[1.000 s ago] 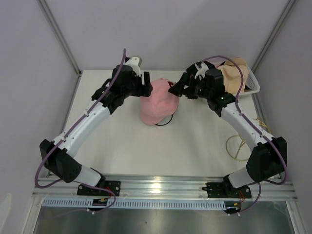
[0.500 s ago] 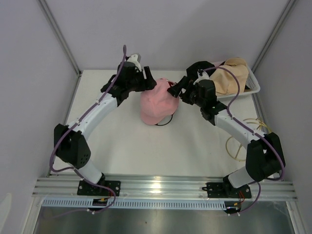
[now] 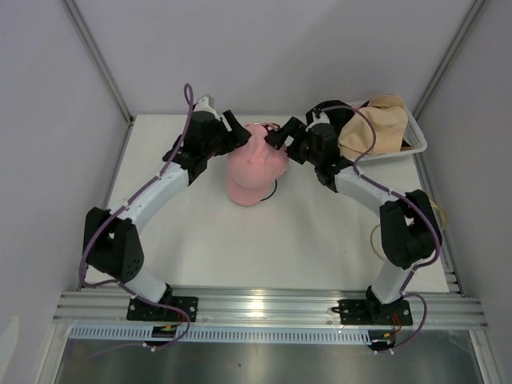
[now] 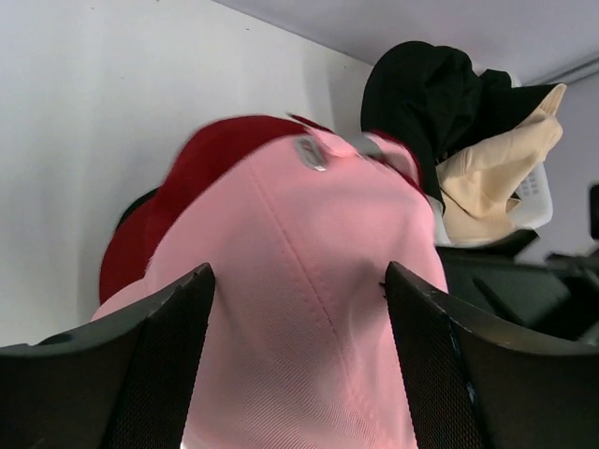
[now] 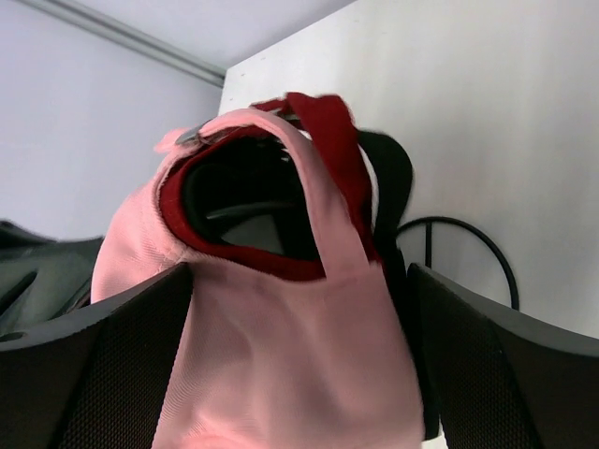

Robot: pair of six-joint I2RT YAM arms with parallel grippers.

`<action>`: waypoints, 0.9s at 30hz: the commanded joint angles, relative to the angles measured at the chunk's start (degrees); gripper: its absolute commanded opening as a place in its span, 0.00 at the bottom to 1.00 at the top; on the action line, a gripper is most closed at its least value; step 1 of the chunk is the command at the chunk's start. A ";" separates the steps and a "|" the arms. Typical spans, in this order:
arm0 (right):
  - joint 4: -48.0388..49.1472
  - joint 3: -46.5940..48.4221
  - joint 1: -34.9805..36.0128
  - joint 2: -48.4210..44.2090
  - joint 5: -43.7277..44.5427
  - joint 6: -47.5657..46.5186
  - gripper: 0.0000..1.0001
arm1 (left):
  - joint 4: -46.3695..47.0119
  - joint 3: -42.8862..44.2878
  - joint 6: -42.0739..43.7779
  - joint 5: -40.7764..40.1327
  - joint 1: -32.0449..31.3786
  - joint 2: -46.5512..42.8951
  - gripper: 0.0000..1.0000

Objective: Stack the hats

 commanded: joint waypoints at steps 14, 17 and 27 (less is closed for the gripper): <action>0.95 19.44 9.96 19.18 -5.09 2.10 0.99 | -7.93 -16.30 -2.43 -16.15 2.37 -22.86 0.97; 1.03 21.29 11.81 21.47 -4.65 3.16 1.00 | -12.50 -16.30 -2.53 -20.11 5.19 -25.59 0.99; -4.41 34.82 18.93 31.05 -0.19 8.07 0.99 | -29.64 -6.46 4.06 -25.56 9.86 -39.48 0.99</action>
